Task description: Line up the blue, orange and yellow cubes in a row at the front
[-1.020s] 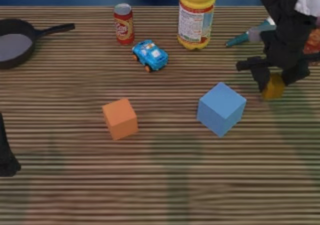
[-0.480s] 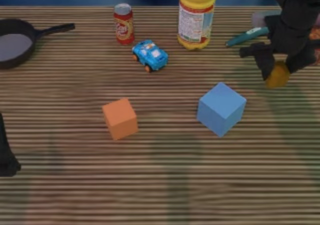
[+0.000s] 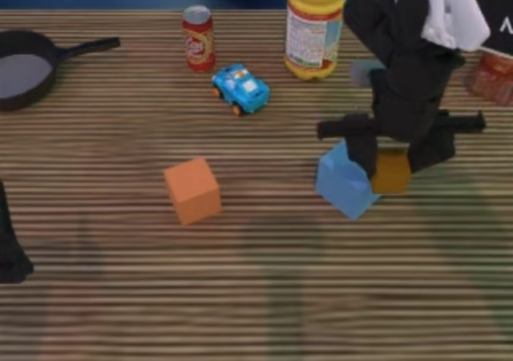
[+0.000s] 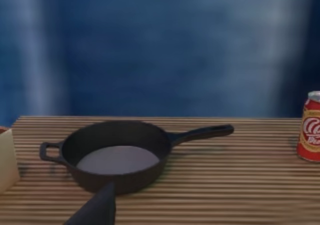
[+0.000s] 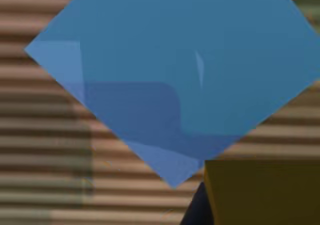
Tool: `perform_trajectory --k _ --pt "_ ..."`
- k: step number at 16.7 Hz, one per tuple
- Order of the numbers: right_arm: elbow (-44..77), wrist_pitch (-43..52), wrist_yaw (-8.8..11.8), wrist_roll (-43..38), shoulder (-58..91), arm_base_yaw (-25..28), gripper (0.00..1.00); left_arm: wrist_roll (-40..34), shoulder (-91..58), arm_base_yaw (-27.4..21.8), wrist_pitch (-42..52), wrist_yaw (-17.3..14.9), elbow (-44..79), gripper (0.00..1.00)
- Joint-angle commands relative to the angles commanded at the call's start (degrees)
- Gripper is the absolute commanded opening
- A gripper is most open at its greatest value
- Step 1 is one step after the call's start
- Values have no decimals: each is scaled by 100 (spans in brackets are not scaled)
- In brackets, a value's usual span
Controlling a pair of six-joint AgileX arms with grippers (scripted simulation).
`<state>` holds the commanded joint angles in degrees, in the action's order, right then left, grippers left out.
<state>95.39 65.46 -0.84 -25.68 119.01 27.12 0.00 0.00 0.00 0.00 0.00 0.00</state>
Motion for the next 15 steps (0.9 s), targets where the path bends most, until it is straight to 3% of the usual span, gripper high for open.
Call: perform_trajectory --k 5,11,15 --pt "-973 -241 -31 -1035 -785 854 0 0 0 0 0 0 0 100" --pt "-1062 -335 -24 -1053 -751 864 0 0 0 0 0 0 0 100" --pt "-1590 -1205 -30 -1079 -502 877 0 0 0 0 0 0 0 100"
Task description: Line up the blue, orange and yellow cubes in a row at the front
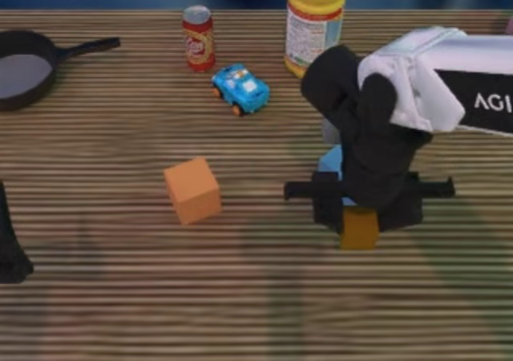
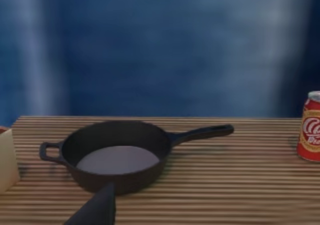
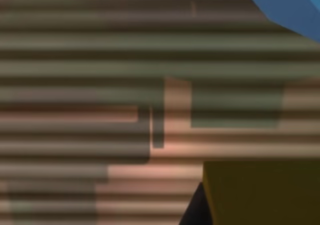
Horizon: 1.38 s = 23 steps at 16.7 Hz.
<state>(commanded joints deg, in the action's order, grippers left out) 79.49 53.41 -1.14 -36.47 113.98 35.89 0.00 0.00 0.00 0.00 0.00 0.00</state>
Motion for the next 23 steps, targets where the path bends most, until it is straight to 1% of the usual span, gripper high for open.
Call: perform_trajectory --k 3,7,20,21,23 --pt "-340 -470 -6 -11 177 24 0 0 0 0 0 0 0 100" --pt "-370 -505 -7 -12 193 26 0 0 0 0 0 0 0 100" --pt "-370 -505 -7 -12 193 26 98 0 0 0 0 0 0 100" --pt "-370 -505 -7 -12 193 26 100 0 0 0 0 0 0 100" --pt "-370 -505 -7 -12 193 26 100 0 0 0 0 0 0 100"
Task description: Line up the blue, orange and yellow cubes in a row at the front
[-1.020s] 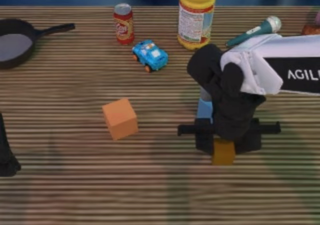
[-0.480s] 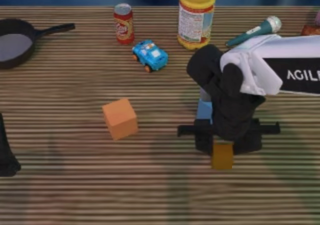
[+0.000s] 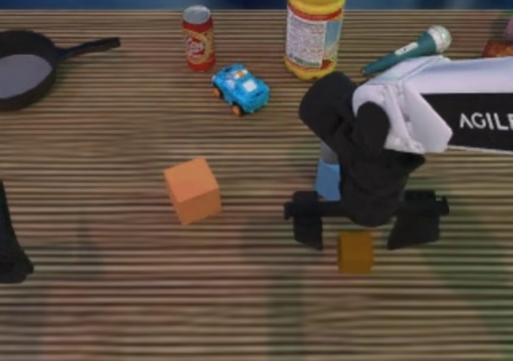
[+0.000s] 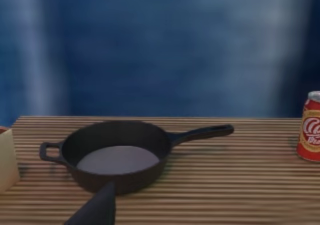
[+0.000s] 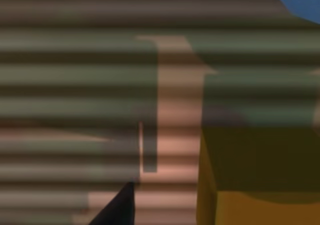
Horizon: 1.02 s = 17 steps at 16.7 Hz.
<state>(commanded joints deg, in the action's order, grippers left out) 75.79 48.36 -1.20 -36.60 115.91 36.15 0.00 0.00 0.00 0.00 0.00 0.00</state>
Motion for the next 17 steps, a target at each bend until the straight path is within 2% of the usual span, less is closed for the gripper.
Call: perform_trajectory --k 8,14,17 --pt "88 99 0 1 -31 9 100 0 0 0 0 0 0 100" --pt "816 1317 4 -12 -456 55 100 0 0 0 0 0 0 100" --pt "909 1447 3 -4 -543 58 100 0 0 0 0 0 0 100"
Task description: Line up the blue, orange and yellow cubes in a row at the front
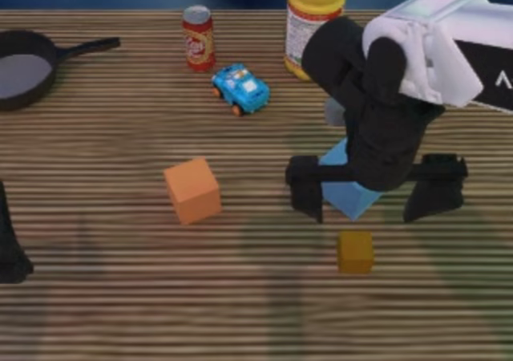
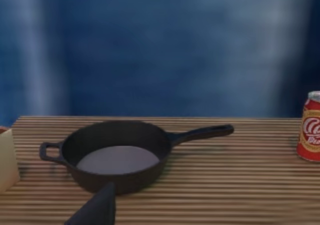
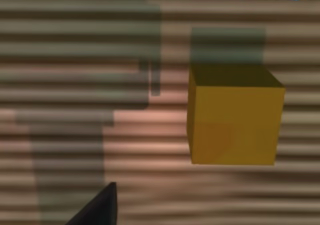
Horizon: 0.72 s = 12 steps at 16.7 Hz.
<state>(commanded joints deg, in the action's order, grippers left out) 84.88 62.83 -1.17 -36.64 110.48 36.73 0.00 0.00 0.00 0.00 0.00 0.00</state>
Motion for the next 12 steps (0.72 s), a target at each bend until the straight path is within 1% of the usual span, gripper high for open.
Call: perform_trajectory --k 4,6,9,12 --pt "-64 -46 3 23 -36 -16 100 24 -57 -19 41 -3 57 100" --pt "-314 -206 15 132 -322 34 100 143 -354 -110 247 -11 351 100" --pt "-1029 -674 44 427 -1191 93 100 473 -1256 -342 820 -14 1230 100" --pt "-2094 -1378 84 855 -2569 26 100 935 -2701 -654 1635 -6 2477 100"
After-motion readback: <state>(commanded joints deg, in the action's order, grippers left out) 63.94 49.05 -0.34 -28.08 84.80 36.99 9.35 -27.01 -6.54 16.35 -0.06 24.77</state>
